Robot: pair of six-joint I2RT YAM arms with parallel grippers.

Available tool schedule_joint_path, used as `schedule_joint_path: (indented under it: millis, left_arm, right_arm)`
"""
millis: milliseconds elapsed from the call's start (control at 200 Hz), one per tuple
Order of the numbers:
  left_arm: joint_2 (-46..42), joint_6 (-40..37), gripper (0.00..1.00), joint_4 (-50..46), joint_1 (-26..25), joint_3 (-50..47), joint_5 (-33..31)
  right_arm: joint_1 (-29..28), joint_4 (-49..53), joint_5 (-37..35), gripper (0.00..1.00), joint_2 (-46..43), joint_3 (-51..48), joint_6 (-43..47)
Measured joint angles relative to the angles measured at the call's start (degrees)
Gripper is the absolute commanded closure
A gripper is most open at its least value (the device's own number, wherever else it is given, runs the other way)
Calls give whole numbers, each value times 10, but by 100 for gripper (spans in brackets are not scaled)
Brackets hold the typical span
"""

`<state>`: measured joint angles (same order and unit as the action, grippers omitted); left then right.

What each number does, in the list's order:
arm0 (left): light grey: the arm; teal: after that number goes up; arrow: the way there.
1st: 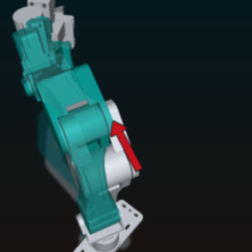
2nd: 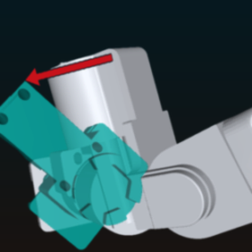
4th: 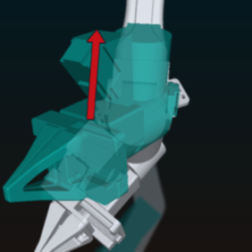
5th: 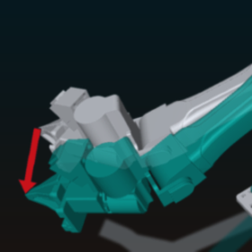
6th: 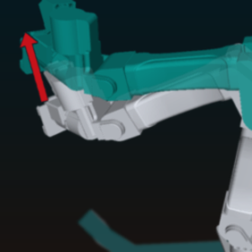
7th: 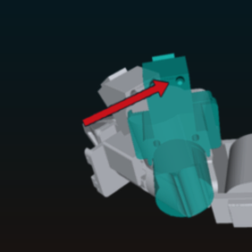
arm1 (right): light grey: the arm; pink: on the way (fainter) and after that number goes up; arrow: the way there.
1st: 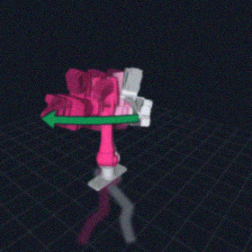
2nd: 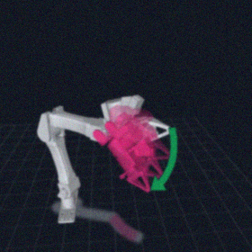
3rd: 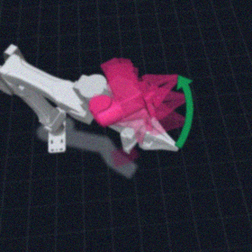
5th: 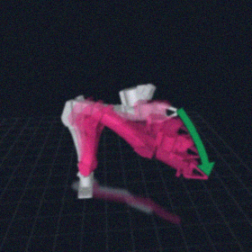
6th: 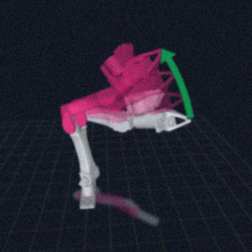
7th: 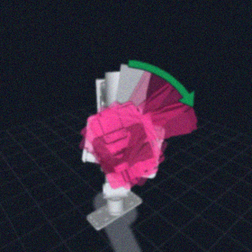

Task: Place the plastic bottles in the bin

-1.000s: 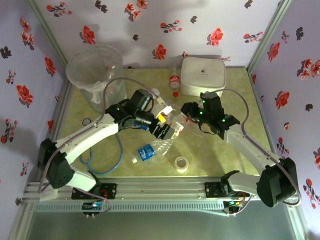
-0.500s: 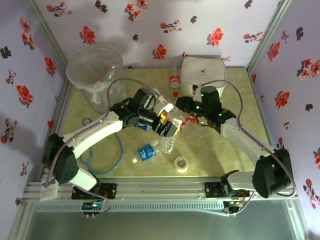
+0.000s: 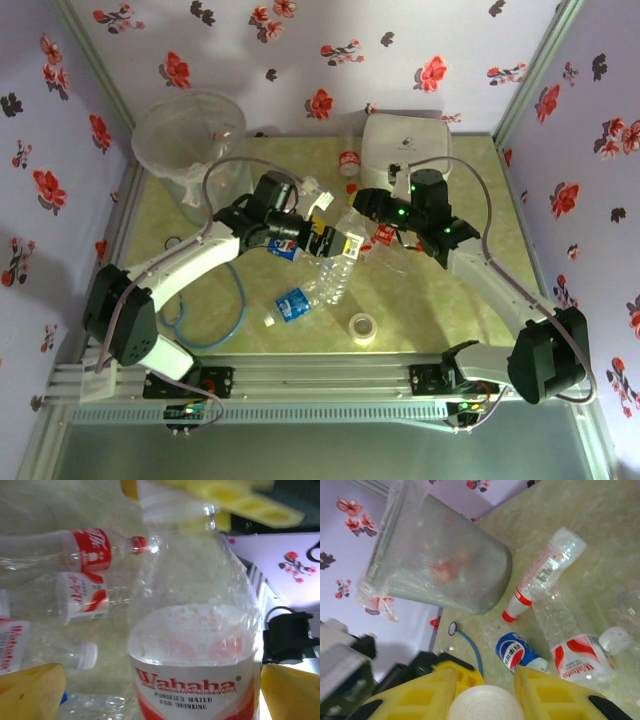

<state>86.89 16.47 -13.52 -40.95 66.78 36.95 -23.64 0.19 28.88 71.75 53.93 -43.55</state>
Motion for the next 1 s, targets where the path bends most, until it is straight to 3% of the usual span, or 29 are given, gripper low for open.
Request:
schedule_joint_path:
  millis: [175,325,505,580,650,780,1000]
  left_arm:
    - [0,26,1,42,-11,-32,38]
    - [0,30,19,58,-12,-33,49]
    - [9,30,31,55,-12,-28,49]
    - [12,27,36,45,-12,-23,44]
    - [12,23,38,31,-12,-14,37]
    - [12,11,40,5,-7,14,19]
    - [12,-32,46,-115,48,143,-18]
  right_arm:
    - [8,-42,10,83,3,-1,-19]
    - [10,-64,16,83,15,-1,-28]
    - [10,-64,16,80,19,-2,-30]
    - [12,-63,16,68,19,-2,-30]
    - [13,-62,17,35,19,-2,-29]
    - [31,-37,14,4,13,-3,-30]
    - [86,17,-10,1,-62,-6,-16]
